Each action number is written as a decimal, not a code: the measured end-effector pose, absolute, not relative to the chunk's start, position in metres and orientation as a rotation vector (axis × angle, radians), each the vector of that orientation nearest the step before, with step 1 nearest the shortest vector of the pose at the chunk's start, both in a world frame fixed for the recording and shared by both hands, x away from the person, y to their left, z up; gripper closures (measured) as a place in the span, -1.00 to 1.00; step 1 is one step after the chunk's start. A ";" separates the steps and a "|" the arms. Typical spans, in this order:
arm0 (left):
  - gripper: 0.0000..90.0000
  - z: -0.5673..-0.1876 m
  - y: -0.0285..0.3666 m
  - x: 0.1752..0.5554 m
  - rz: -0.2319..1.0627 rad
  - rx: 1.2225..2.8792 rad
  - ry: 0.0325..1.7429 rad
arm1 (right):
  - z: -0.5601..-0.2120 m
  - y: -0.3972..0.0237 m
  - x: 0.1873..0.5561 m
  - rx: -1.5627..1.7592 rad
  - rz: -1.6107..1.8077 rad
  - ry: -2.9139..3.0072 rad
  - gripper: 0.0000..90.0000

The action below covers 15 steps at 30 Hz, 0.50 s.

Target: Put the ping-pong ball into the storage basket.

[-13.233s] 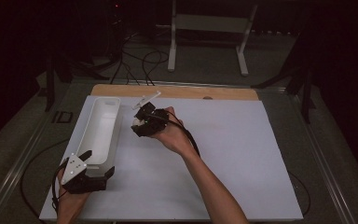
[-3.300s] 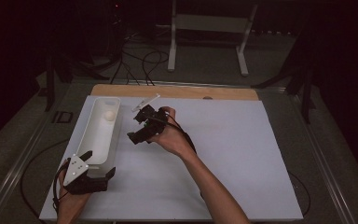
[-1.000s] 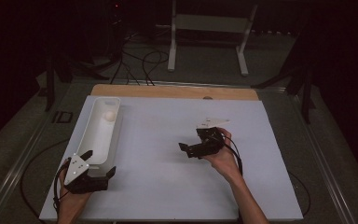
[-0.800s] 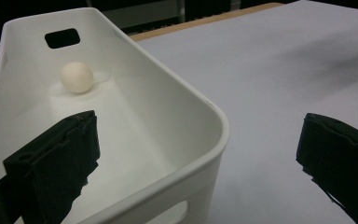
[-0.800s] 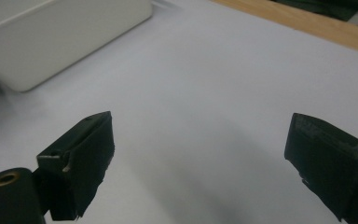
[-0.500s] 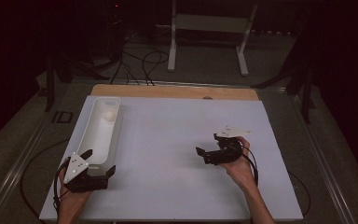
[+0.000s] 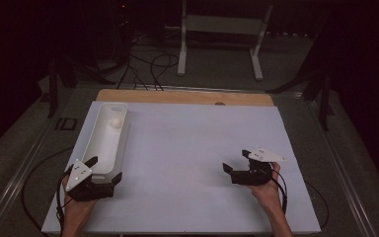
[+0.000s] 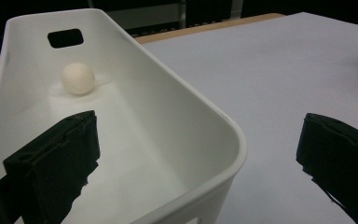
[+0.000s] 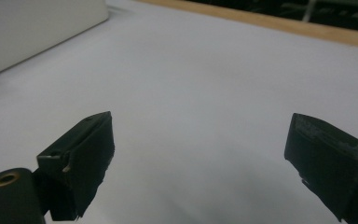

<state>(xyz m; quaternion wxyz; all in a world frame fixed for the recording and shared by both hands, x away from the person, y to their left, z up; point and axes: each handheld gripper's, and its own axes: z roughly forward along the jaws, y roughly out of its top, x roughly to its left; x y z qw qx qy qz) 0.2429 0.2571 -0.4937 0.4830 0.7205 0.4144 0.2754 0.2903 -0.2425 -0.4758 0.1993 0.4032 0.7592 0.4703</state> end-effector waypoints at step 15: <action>-1.00 -0.494 0.256 0.242 0.671 1.762 1.003 | -0.483 -0.265 0.263 1.069 1.383 1.940 -0.83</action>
